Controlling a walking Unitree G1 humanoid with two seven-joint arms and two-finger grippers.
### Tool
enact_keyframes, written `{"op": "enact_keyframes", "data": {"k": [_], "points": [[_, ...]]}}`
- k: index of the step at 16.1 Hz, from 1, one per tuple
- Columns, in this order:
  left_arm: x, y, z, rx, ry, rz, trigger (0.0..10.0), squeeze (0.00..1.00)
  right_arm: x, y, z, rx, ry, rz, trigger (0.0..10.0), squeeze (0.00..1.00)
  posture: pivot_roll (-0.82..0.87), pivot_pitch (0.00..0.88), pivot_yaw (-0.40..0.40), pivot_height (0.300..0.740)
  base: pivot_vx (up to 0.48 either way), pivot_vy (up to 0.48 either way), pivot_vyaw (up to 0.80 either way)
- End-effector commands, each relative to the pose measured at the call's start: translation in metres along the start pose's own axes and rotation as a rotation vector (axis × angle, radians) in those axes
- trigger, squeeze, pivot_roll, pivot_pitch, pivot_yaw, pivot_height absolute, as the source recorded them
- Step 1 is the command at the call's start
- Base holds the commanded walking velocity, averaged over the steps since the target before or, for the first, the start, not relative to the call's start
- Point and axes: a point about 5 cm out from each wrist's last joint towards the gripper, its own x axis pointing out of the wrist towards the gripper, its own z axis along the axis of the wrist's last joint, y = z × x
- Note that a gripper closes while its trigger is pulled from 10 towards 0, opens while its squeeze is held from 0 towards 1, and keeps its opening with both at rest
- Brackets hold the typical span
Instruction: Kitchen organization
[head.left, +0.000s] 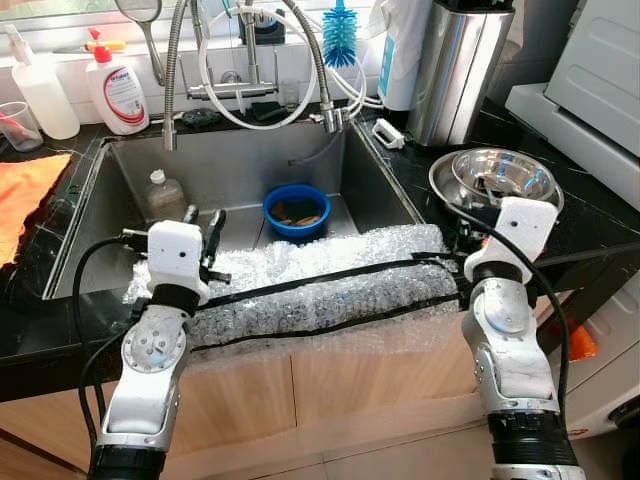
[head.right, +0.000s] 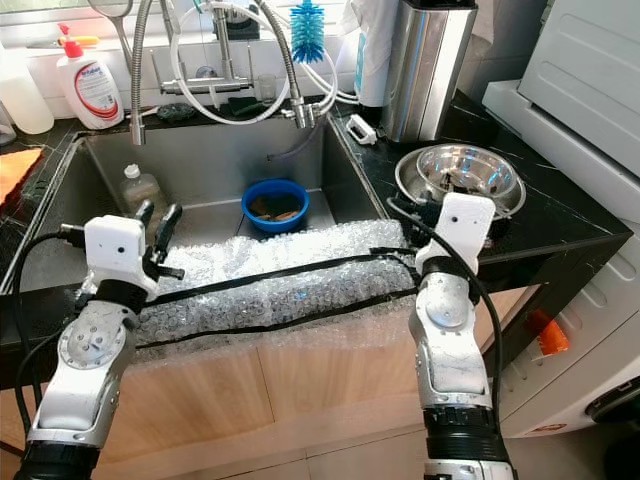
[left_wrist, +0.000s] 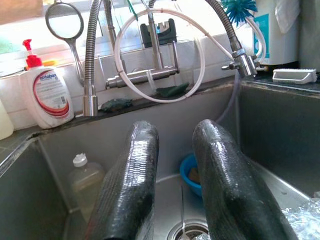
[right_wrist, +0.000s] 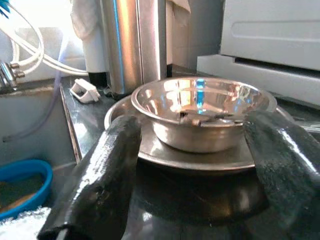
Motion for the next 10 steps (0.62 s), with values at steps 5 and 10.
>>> {"op": "enact_keyframes", "data": {"k": [5,10], "points": [[-0.0008,-0.0009,-0.0002,0.019,0.001,-0.013,10.0,0.00,0.0076,0.0007,0.0033,0.020,-0.009,-0.023,10.0,0.00,0.00,0.000,0.005,0.740,0.000,0.000,0.00],[0.0000,-0.0032,-0.0002,0.024,-0.004,-0.023,10.0,0.00,0.0094,0.0000,0.0040,0.023,-0.020,-0.025,2.1,0.00,0.00,0.000,0.006,0.740,0.000,0.000,0.00]]}}
